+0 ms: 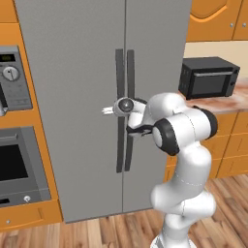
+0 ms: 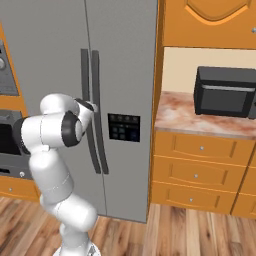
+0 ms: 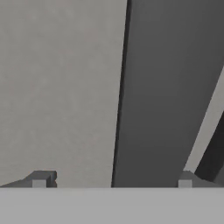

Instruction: Take the lemon wedge from the fridge and place it on the plate with fish on the dining counter.

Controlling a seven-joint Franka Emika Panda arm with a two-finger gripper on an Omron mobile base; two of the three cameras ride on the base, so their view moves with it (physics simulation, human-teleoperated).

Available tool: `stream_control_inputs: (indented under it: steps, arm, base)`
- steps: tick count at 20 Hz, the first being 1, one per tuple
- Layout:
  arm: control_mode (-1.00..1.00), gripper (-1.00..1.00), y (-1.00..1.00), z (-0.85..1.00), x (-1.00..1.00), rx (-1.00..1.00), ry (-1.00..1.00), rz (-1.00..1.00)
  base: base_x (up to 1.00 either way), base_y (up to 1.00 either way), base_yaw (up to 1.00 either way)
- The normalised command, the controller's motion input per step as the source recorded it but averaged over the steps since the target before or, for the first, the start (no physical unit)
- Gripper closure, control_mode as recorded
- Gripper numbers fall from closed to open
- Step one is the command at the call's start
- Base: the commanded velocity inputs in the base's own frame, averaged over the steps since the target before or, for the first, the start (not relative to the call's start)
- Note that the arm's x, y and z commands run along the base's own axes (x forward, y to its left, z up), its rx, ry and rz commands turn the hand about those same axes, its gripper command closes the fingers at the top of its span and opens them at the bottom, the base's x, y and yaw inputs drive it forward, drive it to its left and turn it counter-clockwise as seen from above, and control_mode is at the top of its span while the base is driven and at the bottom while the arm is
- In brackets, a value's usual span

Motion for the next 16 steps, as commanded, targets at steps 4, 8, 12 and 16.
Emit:
stream_control_inputs:
  steps: [4,8,12,16]
  arm:
    - [-1.00,1.00,-0.04,-0.32,0.35,-0.02,-0.09,0.00]
    - [-1.00,1.00,0.00,0.00,-0.11,0.01,0.00,0.00]
    - [-1.00,1.00,0.26,0.00,-0.75,0.19,-0.01,0.00]
    - [-1.00,1.00,0.64,0.22,-0.85,0.31,-0.01,0.00]
  base:
    - [0.00,0.00,0.00]
    - [0.00,0.00,0.00]
    - [0.00,0.00,0.00]
    - [0.00,0.00,0.00]
